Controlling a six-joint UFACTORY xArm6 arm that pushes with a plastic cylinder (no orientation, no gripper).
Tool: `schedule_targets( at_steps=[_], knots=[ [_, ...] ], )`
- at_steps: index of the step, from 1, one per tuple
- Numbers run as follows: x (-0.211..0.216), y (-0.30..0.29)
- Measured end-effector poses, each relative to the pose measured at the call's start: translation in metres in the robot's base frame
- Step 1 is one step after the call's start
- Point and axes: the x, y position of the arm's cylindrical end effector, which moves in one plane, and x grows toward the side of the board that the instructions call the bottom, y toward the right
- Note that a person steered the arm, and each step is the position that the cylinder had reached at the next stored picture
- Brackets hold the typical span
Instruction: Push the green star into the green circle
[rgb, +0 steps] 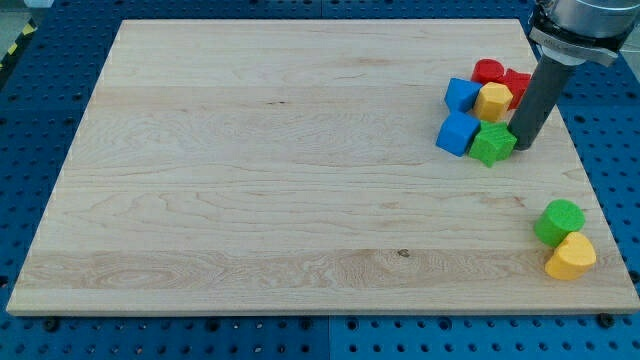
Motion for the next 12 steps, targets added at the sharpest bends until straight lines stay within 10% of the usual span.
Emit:
schedule_targets(
  at_steps=[2, 8, 12],
  knots=[
    [-0.043, -0.042],
    [0.053, -0.108],
    [0.063, -0.024]
  ],
)
